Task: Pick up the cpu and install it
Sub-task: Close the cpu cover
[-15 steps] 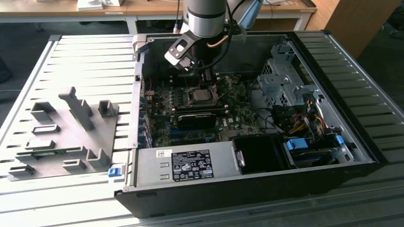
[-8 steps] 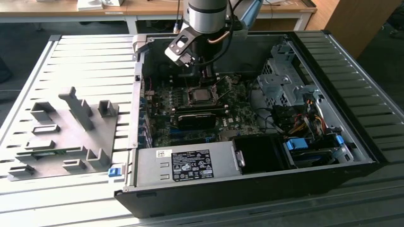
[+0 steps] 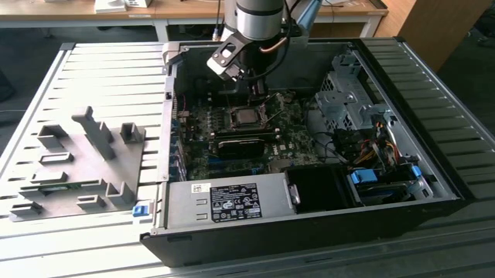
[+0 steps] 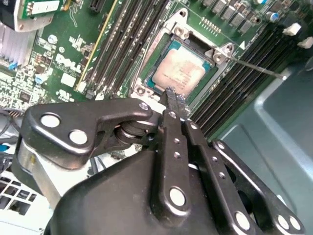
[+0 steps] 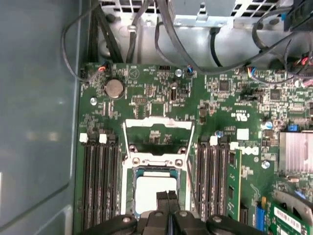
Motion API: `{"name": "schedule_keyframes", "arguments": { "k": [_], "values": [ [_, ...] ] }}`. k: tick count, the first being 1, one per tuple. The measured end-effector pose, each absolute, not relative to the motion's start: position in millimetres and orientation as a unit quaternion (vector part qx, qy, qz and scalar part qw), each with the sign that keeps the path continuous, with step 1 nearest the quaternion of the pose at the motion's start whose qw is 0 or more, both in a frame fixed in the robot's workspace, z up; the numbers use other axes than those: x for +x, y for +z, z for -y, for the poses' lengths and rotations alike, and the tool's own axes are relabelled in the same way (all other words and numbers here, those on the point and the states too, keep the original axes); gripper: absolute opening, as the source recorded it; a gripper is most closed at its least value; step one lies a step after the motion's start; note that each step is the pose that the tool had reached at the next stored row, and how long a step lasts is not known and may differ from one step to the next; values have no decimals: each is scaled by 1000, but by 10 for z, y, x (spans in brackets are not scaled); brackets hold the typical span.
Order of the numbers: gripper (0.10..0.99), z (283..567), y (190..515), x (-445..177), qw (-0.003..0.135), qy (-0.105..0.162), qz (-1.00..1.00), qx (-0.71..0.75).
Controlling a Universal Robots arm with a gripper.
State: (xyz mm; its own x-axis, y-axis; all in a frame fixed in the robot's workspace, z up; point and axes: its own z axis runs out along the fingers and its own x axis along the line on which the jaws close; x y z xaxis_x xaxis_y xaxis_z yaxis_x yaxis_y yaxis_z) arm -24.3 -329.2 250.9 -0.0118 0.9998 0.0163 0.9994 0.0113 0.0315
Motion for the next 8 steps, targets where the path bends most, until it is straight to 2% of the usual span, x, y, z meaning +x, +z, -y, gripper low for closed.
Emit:
{"name": "schedule_keyframes", "arguments": {
  "k": [4,8],
  "values": [
    [106,3292,2672,-243,5,17,-711,703],
    [106,3292,2690,-242,6,18,-711,703]
  ]
}}
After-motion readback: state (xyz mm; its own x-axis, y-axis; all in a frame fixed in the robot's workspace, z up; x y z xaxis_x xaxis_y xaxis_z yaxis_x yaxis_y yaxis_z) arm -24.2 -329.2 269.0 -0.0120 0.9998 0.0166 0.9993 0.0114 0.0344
